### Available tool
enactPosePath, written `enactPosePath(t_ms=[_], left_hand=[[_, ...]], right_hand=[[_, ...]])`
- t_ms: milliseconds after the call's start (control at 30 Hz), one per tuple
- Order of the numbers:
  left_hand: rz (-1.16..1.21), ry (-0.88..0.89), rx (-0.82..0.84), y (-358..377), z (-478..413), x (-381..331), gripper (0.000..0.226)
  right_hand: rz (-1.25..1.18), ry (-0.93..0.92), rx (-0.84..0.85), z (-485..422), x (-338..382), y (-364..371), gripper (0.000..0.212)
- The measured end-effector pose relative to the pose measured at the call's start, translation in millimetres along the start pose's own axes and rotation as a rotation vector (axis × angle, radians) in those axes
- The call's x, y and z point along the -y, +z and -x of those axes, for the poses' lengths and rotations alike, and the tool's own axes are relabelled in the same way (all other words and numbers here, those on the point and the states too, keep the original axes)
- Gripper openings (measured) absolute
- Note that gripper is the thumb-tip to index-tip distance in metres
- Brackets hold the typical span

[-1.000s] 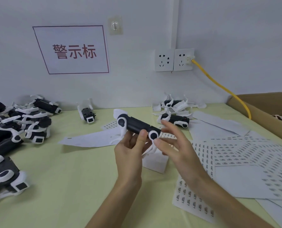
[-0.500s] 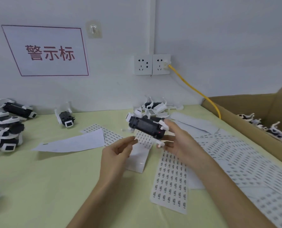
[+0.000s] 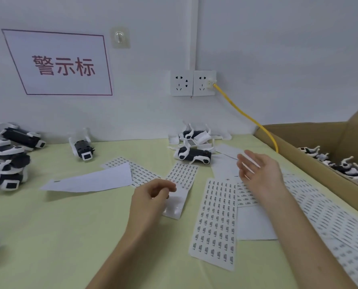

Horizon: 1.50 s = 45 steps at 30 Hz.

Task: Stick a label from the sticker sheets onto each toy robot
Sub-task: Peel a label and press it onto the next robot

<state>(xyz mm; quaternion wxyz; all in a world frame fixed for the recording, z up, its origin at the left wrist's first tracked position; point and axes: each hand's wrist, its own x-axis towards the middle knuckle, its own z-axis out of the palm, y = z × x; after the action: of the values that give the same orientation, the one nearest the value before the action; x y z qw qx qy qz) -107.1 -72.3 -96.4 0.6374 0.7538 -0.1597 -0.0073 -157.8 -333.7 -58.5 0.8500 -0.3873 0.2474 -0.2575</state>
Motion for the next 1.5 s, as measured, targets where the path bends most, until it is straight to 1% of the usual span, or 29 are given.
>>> enactPosePath(t_ms=[67, 133, 200, 233, 300, 367, 400, 467, 567, 633, 700, 767, 833, 900, 933, 1033, 1133, 1233, 1267, 1367, 1500], left_hand=[[-0.045, 0.050, -0.056, -3, 0, 0, 0.035], [-0.086, 0.092, -0.125, -7, 0, 1, 0.034], [-0.123, 0.087, -0.153, -11, -3, 5, 0.034], [-0.152, 0.067, -0.148, -14, -6, 6, 0.033], [-0.230, 0.059, -0.146, -24, -15, 8, 0.031], [-0.334, 0.079, -0.214, -40, -30, 11, 0.032], [-0.421, 0.090, -0.258, -50, -39, 14, 0.034], [-0.691, 0.098, -0.310, -73, -63, 21, 0.039], [-1.091, -0.011, -0.311, -113, -102, 29, 0.049], [-1.268, -0.113, -0.340, -142, -120, 38, 0.054], [-1.361, -0.232, -0.421, -174, -126, 48, 0.061], [-1.360, -0.330, -0.542, -205, -124, 53, 0.073], [-1.342, -0.379, -0.638, -233, -121, 54, 0.088], [-1.293, -0.396, -0.678, -254, -117, 54, 0.097], [-1.274, -0.377, -0.684, -261, -115, 54, 0.096], [-1.264, -0.311, -0.698, -270, -111, 52, 0.078], [-1.253, -0.293, -0.694, -275, -115, 45, 0.048], [-1.204, -0.176, -0.640, -280, -120, 31, 0.013], [-1.181, -0.129, -0.627, -280, -122, 25, 0.010], [-1.089, 0.005, -0.547, -263, -124, 10, 0.014], [-1.001, 0.204, -0.474, -218, -121, 1, 0.006]], right_hand=[[0.296, -0.114, 0.022, 3, -11, 13, 0.023], [0.639, -0.307, 0.056, 8, -24, 21, 0.020], [0.907, -0.481, 0.107, 13, -39, 27, 0.020], [1.002, -0.533, 0.126, 15, -44, 29, 0.020], [1.103, -0.587, 0.169, 18, -53, 31, 0.018], [1.192, -0.648, 0.202, 19, -58, 31, 0.017], [1.238, -0.685, 0.214, 21, -61, 31, 0.016], [1.297, -0.750, 0.248, 23, -65, 31, 0.015], [1.386, -0.803, 0.274, 25, -71, 32, 0.015], [1.412, -0.824, 0.281, 26, -73, 33, 0.015], [1.421, -0.829, 0.295, 26, -73, 35, 0.015], [1.417, -0.809, 0.316, 26, -74, 36, 0.014], [1.419, -0.786, 0.336, 28, -75, 35, 0.014], [1.422, -0.761, 0.344, 27, -76, 35, 0.015], [1.425, -0.744, 0.344, 26, -76, 35, 0.015], [1.432, -0.712, 0.358, 24, -78, 35, 0.016], [1.436, -0.700, 0.362, 25, -78, 35, 0.016], [1.405, -0.683, 0.338, 23, -76, 34, 0.017], [1.394, -0.675, 0.333, 23, -75, 34, 0.017], [1.368, -0.651, 0.332, 24, -74, 34, 0.018], [1.356, -0.629, 0.353, 28, -73, 35, 0.019]])
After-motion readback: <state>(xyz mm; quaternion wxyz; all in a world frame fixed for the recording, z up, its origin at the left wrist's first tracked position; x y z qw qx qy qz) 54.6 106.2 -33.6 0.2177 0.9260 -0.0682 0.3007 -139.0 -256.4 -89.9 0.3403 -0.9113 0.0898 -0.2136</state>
